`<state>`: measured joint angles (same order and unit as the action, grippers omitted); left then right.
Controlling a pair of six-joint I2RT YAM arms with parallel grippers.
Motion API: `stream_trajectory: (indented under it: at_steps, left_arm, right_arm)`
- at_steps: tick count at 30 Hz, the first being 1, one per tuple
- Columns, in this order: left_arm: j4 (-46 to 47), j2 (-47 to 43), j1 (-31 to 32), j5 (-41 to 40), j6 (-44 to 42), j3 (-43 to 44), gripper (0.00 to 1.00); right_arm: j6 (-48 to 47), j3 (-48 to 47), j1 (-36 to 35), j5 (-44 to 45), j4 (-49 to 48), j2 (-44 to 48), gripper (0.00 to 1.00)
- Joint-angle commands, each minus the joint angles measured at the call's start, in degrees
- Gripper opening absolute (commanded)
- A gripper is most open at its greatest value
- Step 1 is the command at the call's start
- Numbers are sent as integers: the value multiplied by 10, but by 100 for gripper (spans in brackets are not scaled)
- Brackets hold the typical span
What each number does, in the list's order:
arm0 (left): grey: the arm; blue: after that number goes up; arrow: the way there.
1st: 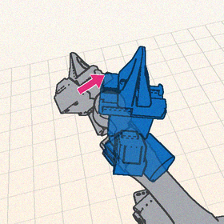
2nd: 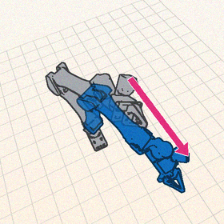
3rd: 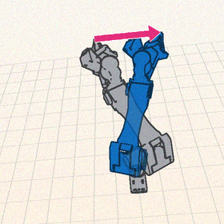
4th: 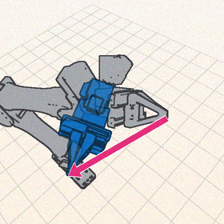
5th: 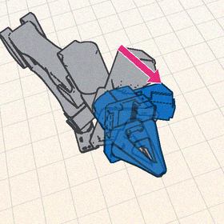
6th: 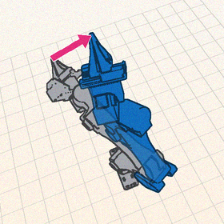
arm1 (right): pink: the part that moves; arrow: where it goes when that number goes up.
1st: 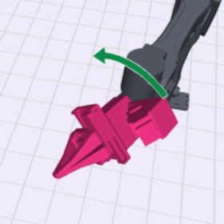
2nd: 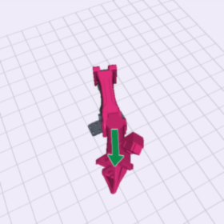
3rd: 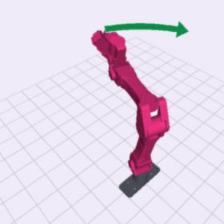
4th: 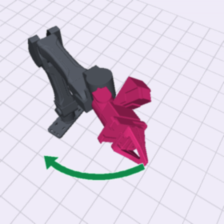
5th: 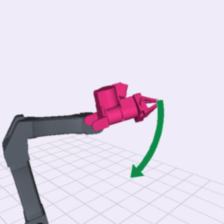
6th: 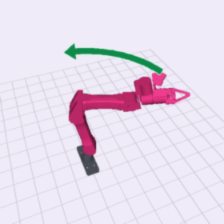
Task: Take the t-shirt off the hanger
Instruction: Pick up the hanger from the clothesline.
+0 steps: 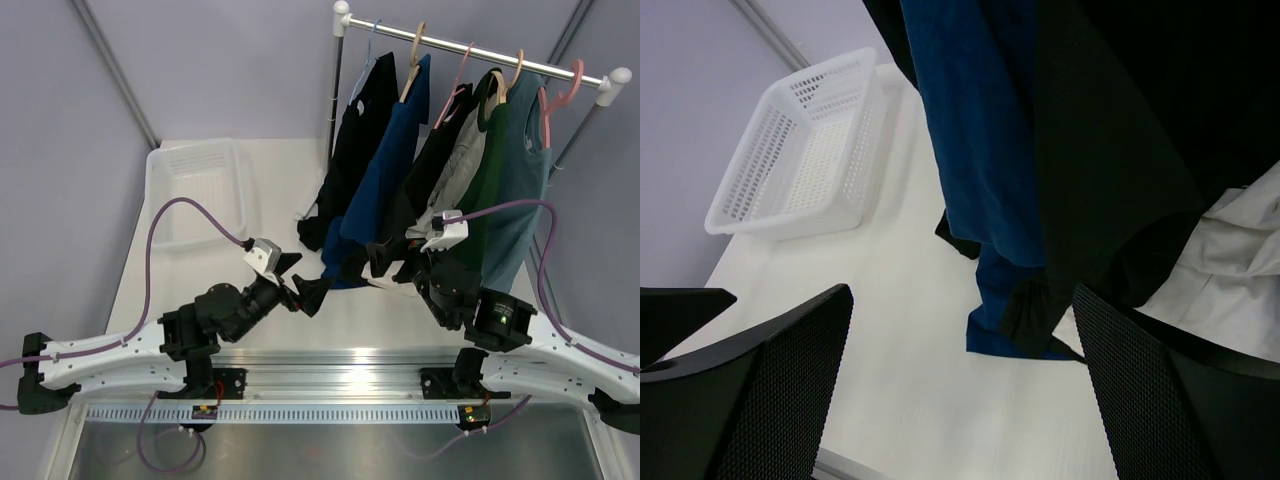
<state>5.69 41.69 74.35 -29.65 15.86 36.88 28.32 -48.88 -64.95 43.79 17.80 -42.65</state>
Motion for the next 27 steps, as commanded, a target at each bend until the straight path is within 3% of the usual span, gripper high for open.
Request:
stream_trajectory:
  at_steps: [1, 5, 7, 16, 18, 21, 24, 26, 27]
  left_arm:
    - [27, -2, 0, 11, -9, 4, 99]
    - [25, -2, -1, 5, -12, 5, 99]
    - [26, -5, -1, -6, -9, 3, 99]
    - [45, 0, -1, -22, 2, -8, 99]
    - [45, 4, -1, -23, 3, -7, 99]
    - [46, 8, 0, -15, 1, -4, 99]
    - [51, 10, 0, 10, -6, -5, 99]
    - [50, 12, -1, 17, -5, -2, 99]
    - [50, 14, -1, 23, -3, -2, 99]
  right_arm:
    - [2, -2, -4, 2, -24, 2, 100]
    - [-30, -10, -5, 15, -17, -8, 100]
    - [-65, -9, -4, 61, -21, -18, 100]
    - [-109, -263, -4, 228, 218, -49, 99]
    - [-125, -289, -4, 289, 223, -49, 99]
    - [-268, -298, -4, 333, 121, -37, 100]
    - [-340, -314, 24, 353, 35, -37, 99]
    - [-341, -346, 87, 336, 56, -47, 99]
    - [-304, -363, 113, 310, 120, -53, 99]
